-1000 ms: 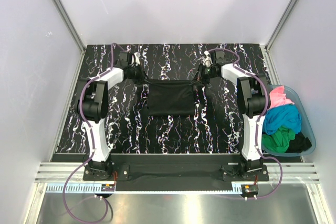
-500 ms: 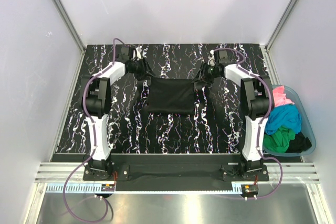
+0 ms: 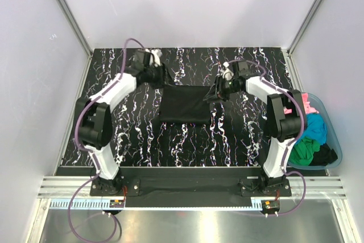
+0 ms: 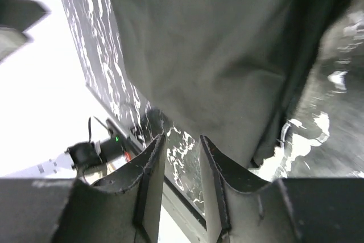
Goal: Fold and stack the t-shirts
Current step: Fold the tshirt
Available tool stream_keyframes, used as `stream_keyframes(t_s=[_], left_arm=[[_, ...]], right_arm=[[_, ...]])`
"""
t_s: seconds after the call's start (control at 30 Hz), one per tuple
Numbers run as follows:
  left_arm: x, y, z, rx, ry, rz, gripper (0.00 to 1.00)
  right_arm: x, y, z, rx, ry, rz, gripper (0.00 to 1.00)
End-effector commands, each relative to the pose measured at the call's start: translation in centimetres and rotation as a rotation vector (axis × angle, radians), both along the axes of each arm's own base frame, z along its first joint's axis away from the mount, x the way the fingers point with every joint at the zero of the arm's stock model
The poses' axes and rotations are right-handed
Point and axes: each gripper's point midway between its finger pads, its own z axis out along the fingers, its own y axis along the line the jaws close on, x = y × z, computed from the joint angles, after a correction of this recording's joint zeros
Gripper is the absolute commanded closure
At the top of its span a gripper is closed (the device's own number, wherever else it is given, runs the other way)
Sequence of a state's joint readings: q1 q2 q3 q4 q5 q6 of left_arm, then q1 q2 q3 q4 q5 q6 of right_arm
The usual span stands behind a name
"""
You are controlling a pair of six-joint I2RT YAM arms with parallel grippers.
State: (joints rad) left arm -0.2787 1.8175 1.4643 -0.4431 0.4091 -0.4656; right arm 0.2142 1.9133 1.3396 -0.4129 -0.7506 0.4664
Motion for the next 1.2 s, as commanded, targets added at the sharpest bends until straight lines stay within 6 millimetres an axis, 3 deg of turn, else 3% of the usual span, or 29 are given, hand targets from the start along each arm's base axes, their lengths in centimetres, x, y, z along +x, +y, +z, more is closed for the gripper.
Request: stream_keyframes(t_s=[0.0,0.1,0.23,0.3,0.47,0.63,0.67,0.87,0.9,1.0,1.1,1.17], left_arm=[[-2.4,-2.0,-5.8,-0.07,0.131,-0.047,0.48],[-3.8,-1.2,-9.8,-0.028,0.207,-0.049,0.48],[-4.5,0.2,-12.0,0.021,0.246,-0.029,0.48],[-4.2,0.7,-11.6,0.023,0.249,-0.016,0.48],[-2.4,1.3,-6.7,0.074,0.155,-0.008,0.47],[-3.8,0.9,-5.0,0.041,0.129,-0.039,0.47],[-5.1,0.9,-6.2,0.034,0.162,-0.044,0.47],[-8.5,-0.1,-8.5,-0.054,0.232,-0.071,0.47],[-9.5,0.4,-9.9,-0.02,0.257,-0.055,0.47],[-10.3,1.8,-11.4,0.044,0.281,-0.018,0.47],[-9.6,2.5,-10.2,0.081,0.236,0.006,0.47],[-8.1,2.5,-7.9,0.091,0.194,0.025,0.47]], right_arm=[[-2.6,2.2,-2.3,0.089,0.061,0.09,0.62],[-3.4,0.9,-5.9,0.008,0.126,0.015,0.62],[-4.2,-0.5,-8.0,-0.046,0.152,-0.046,0.62],[-4.2,-0.7,-7.4,-0.056,0.15,-0.042,0.64],[-4.3,-0.2,-2.9,-0.005,0.07,-0.019,0.6],[-5.9,0.7,-2.9,0.049,0.102,0.071,0.6],[-6.2,1.4,-2.8,0.053,0.103,0.089,0.61],[-5.2,3.3,-4.4,0.077,0.111,0.096,0.62],[-5.1,3.4,-4.7,0.083,0.134,0.07,0.62],[-5.1,3.1,-6.4,0.058,0.163,0.029,0.64],[-4.4,2.9,-5.1,0.036,0.128,0.019,0.66],[-2.5,2.8,-2.4,0.013,0.052,0.003,0.68]])
